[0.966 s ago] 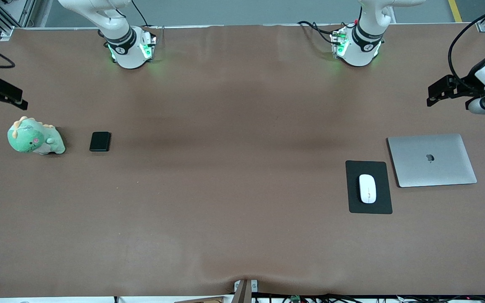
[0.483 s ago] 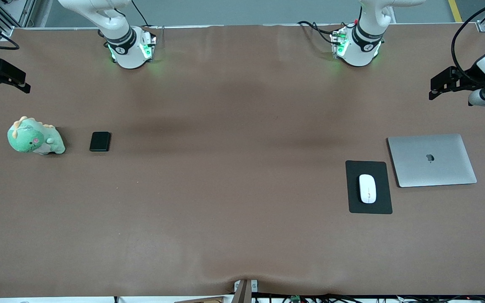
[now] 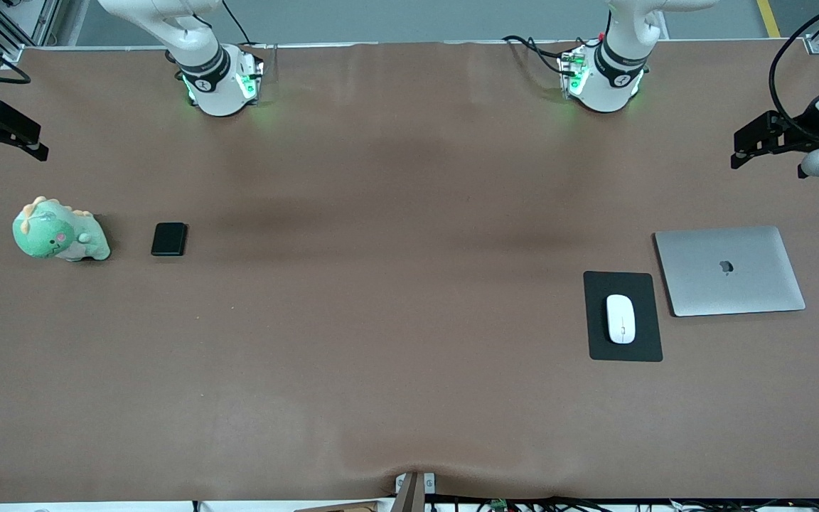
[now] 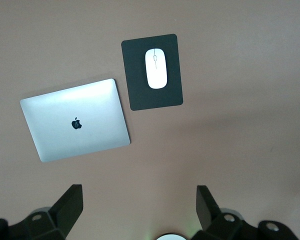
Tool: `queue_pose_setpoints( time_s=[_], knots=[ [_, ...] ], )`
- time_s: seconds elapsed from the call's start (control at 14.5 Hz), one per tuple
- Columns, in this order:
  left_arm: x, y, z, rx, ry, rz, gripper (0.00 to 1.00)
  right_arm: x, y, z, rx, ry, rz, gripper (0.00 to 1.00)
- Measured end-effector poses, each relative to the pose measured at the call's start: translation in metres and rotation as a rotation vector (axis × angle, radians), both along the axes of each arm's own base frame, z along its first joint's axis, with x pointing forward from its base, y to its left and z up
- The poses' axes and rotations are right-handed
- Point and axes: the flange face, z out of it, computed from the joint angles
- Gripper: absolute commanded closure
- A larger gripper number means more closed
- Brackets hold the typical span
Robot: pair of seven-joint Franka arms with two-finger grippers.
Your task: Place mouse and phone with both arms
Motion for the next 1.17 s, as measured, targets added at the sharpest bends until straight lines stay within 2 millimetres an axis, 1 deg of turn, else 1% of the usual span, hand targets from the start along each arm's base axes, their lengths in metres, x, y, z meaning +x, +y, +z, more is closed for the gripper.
queue_pose_setpoints(
  time_s=[0.21,0.41,0.76,1.17],
  knots=[
    [0.0015,0.0005,-0.0025,0.001,0.005,0.011,0.0,0.0029,-0.0001,-0.0017,-0.001,-0.001,0.0,0.0],
    [0.0025,0.0006,-0.0043,0.001,0.008,0.012,0.0,0.0069,-0.0008,0.0012,-0.002,-0.01,-0.005,0.0],
    [0.0028,0.0082,-0.0044,0.001,0.008,0.026,0.0,0.0079,-0.0039,0.0017,-0.003,-0.011,-0.012,0.0],
    [0.0038,0.0083,-0.0063,0.001,0.012,0.027,0.0,0.0083,-0.0039,0.0026,-0.003,-0.012,-0.012,0.0]
  ],
)
